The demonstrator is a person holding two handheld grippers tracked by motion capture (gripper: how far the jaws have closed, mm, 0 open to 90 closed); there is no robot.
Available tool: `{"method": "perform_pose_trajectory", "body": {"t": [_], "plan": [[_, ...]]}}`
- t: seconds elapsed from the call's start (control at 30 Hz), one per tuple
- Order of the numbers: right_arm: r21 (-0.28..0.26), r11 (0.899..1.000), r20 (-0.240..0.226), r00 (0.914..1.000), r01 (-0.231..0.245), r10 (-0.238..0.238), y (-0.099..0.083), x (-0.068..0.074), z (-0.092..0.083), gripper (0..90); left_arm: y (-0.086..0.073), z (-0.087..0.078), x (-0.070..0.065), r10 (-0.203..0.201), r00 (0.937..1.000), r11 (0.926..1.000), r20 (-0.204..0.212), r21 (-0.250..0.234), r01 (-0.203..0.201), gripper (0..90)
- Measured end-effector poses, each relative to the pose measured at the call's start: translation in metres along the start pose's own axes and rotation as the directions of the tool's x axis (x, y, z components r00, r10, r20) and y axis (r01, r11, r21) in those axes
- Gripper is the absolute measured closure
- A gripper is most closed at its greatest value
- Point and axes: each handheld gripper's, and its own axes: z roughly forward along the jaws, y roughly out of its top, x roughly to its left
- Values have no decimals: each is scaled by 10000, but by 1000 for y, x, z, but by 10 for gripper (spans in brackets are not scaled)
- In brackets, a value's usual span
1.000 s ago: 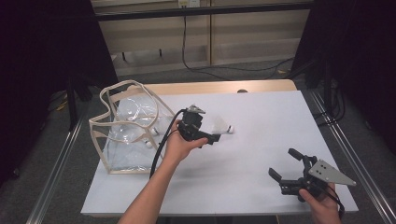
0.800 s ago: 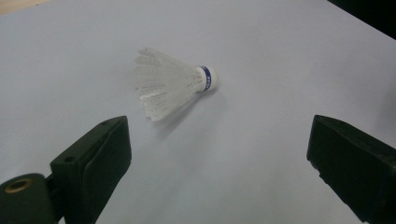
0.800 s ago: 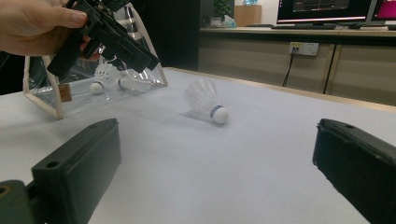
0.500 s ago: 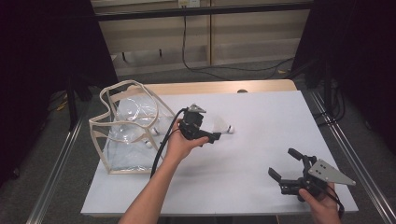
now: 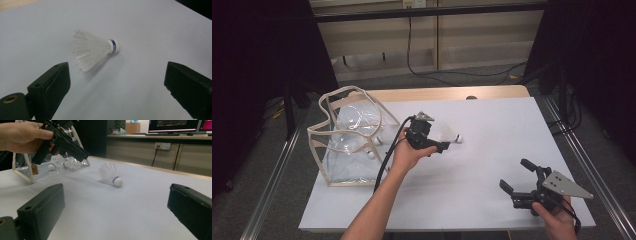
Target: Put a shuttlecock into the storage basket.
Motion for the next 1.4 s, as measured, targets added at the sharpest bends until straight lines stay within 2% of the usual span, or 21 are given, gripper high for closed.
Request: {"method": "perform_pose_trajectory", "body": {"t": [0.87,1.4], "plan": [[-6,10000,-8,10000,-2,2,0,-1,0,7,0,10,5,-49,9997,9999,-234,-134,46,76],[-6,10000,17,10000,28,-28,0,-1,-1,7,-2,24,5,59,9997,9999,-254,-149,-63,84]]}}
